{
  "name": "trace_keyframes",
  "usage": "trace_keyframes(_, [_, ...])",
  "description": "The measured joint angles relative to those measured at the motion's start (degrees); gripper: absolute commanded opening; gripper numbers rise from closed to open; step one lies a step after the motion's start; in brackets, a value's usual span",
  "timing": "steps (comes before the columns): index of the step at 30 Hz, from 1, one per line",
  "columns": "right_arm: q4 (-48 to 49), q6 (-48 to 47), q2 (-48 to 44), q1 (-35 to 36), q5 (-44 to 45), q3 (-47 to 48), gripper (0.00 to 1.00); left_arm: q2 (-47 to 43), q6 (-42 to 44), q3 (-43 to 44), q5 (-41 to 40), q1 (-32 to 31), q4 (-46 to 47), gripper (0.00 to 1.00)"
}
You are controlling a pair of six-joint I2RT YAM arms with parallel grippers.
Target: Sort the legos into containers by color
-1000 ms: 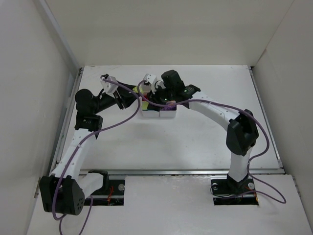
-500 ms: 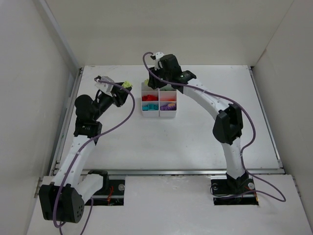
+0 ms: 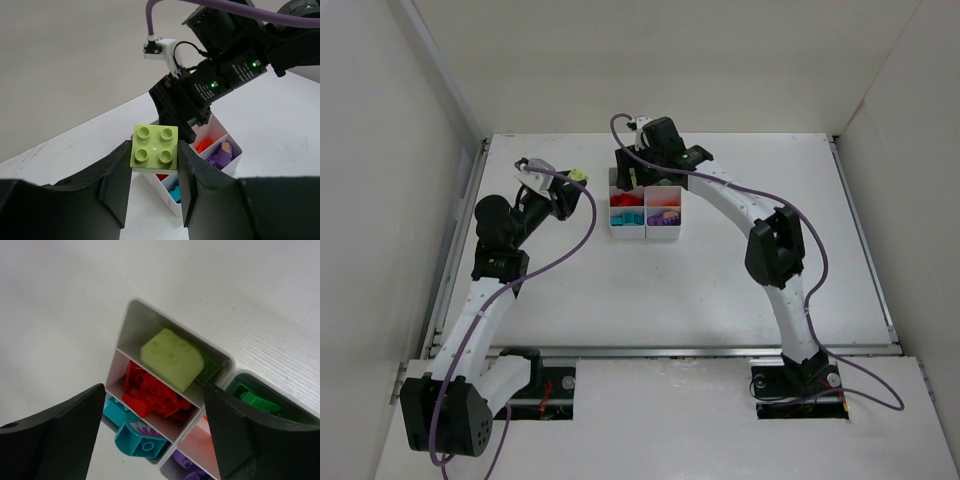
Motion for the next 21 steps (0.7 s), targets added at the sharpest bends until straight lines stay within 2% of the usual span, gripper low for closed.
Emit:
trace_keyframes(1, [0.4, -0.3, 0.0, -0.1, -0.9, 0.0, 0.95, 0.0, 0.3, 0.0, 0.2, 0.0, 0.0, 0.00])
trace_keyframes(2, [0.7, -0.2, -0.1, -0.1, -1.6, 0.0, 0.96, 0.0, 0.5, 0.0, 0.5, 0.0, 0.0, 0.00])
trace_keyframes(7, [2.0, -1.0, -2.7, -0.4, -5.5, -1.6, 0.97, 0.0, 3.1, 0.0, 2.9, 0.0, -0.3, 0.00])
trace_keyframes(13, [4.4, -2.1, -14.3, -2.5, -12.0, -7.4, 0.99, 0.0, 8.7, 0.0, 6.5, 0.0, -1.1, 0.00])
trace_keyframes(17, [8.3, -3.0, -20.5, -4.0, -21.4, -8.5, 0.99, 0.0, 13.7, 0.0, 9.6, 0.0, -1.2, 0.00])
trace_keyframes(21, [12.2, -3.4, -21.5, -3.5, -33.0, -8.5, 0.99, 0.0, 18.9, -0.1, 13.1, 0.0, -1.2, 0.00])
